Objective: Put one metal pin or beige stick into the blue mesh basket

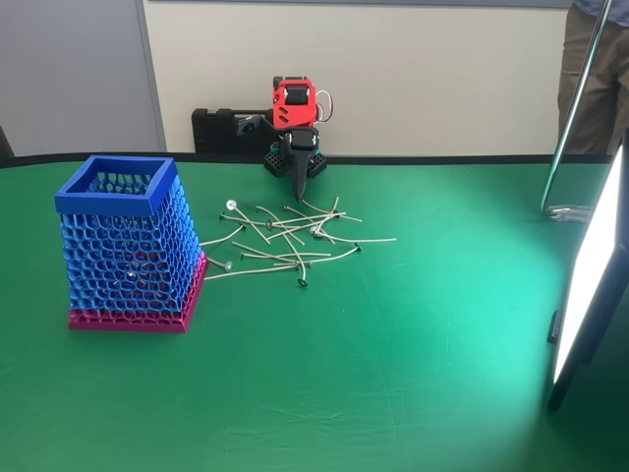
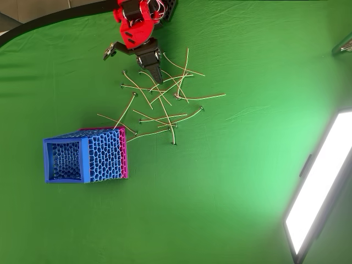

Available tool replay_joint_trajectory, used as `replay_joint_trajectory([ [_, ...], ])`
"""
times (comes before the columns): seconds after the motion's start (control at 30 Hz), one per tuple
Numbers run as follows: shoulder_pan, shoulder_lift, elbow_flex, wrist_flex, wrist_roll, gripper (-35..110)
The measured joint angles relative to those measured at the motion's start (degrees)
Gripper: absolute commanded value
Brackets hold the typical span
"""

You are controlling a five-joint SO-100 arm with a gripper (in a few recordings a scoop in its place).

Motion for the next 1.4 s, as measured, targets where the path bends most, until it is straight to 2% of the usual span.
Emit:
replay_joint_trajectory([
  [0.37,-2.02,-7.29,-8.44,5.01,0.62,1],
  [0.7,-2.02,-17.05,-25.84,13.36,-0.44,1],
  [1.17,-4.48,-40.52,-43.07,17.49,-15.56,1],
  [1.4,-3.96,-53.53,-49.13,17.49,-19.42,1],
])
